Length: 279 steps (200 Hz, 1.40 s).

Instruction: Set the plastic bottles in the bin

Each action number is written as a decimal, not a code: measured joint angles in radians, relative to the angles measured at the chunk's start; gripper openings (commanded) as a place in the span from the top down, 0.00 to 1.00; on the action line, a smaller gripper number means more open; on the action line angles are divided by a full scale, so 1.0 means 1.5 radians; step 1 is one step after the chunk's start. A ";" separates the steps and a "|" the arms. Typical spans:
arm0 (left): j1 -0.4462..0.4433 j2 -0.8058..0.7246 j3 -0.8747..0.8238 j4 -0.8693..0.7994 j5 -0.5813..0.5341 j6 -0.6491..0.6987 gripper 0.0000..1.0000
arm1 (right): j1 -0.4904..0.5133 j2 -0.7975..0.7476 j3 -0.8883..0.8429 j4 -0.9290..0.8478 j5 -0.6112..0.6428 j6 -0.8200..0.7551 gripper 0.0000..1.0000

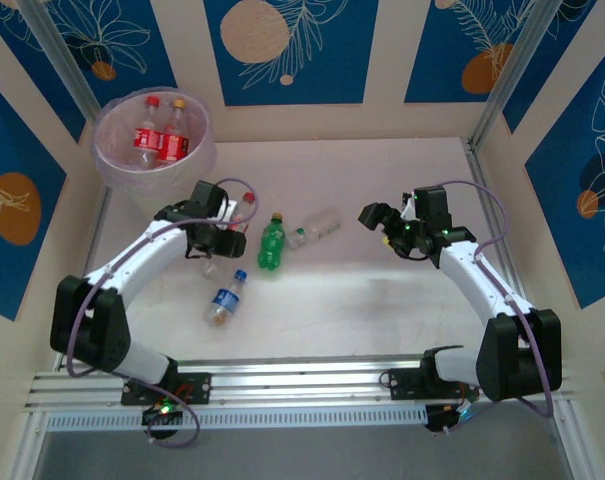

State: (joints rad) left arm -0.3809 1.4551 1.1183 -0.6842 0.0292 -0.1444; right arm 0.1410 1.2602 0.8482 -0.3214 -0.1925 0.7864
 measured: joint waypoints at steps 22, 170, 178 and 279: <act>-0.009 -0.029 0.067 -0.024 0.039 0.008 0.49 | 0.002 0.000 0.000 0.003 0.000 0.000 0.03; 0.281 0.122 0.580 -0.005 0.208 0.037 1.00 | -0.018 -0.047 -0.009 -0.016 0.001 0.000 0.03; 0.297 0.138 0.585 0.005 0.208 0.035 1.00 | -0.022 -0.050 -0.009 -0.020 0.000 -0.001 0.03; 0.370 0.206 0.431 0.125 0.206 0.052 1.00 | -0.033 -0.061 -0.017 -0.024 -0.012 -0.001 0.03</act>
State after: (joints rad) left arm 0.1738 1.7641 1.7641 -0.4961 0.3386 -0.0662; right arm 0.0910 1.1687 0.8227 -0.3569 -0.2108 0.7856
